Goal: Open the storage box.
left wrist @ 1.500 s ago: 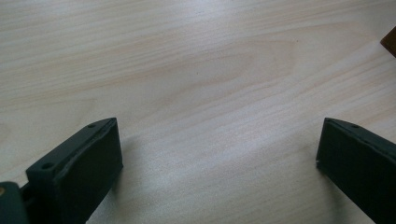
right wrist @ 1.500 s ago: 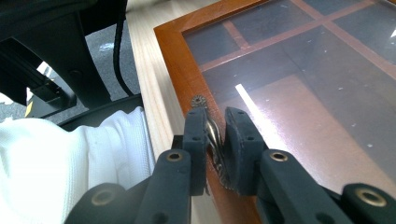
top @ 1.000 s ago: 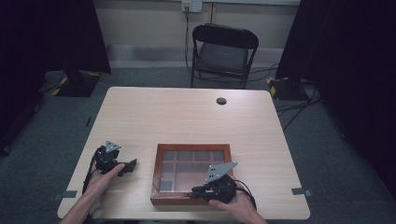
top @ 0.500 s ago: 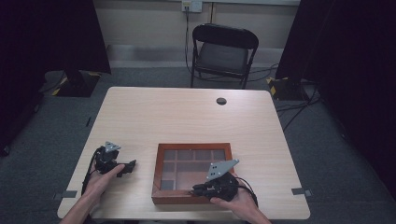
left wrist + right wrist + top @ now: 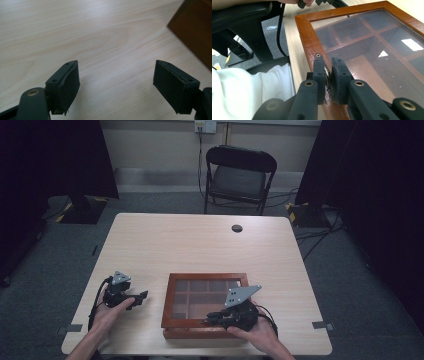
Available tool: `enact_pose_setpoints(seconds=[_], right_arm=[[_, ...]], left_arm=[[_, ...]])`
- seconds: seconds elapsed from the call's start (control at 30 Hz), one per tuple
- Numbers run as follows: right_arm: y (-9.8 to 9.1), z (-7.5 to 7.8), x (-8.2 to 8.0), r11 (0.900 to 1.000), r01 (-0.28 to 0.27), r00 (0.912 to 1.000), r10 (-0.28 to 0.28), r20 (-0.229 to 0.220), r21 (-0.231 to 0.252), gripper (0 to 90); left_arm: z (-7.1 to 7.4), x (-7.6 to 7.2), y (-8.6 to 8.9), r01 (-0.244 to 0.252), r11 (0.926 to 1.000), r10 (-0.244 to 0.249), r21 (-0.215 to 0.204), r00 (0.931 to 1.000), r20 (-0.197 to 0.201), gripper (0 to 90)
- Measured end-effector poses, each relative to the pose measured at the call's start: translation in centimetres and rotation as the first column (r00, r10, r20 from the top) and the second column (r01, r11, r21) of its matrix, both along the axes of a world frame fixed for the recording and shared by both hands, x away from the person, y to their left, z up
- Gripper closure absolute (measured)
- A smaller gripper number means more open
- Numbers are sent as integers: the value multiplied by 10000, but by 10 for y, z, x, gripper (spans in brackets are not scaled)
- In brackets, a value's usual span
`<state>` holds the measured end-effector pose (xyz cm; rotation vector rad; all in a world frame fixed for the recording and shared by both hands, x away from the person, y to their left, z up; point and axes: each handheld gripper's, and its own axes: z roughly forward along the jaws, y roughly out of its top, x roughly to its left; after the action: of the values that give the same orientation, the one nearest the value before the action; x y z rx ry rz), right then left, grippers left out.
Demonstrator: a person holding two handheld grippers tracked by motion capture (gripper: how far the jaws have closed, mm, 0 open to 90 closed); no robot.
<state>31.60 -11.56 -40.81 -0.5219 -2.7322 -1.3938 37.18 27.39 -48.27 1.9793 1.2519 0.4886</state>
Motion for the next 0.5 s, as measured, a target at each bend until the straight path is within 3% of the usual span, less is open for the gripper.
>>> enact_pose_setpoints(seconds=[0.1, 0.13, 0.27, 0.37, 0.5], right_arm=[[0, 3, 1, 10000, 37, 10000, -37, -31, 49, 823], [0, 5, 1, 10000, 32, 10000, -32, -11, 73, 823], [-1, 12, 3, 9998, 91, 10000, -92, 26, 175, 823], [-1, 18, 5, 9997, 102, 9999, -105, 108, 243, 824], [-2, 24, 7, 9995, 102, 9999, -106, 136, 292, 824]], left_arm=[[3, -3, -4, 191, 9998, -189, -72, 9996, 226, 206], [6, -4, -7, 623, 9963, -621, -586, 9981, 58, 206], [9, -6, -14, 1171, 9916, -1165, -556, 9931, 130, 206], [10, -7, -16, 1304, 9891, -1304, -682, 9915, 45, 206], [13, -11, -19, 1479, 9851, -1456, -876, 9888, 317, 205]])
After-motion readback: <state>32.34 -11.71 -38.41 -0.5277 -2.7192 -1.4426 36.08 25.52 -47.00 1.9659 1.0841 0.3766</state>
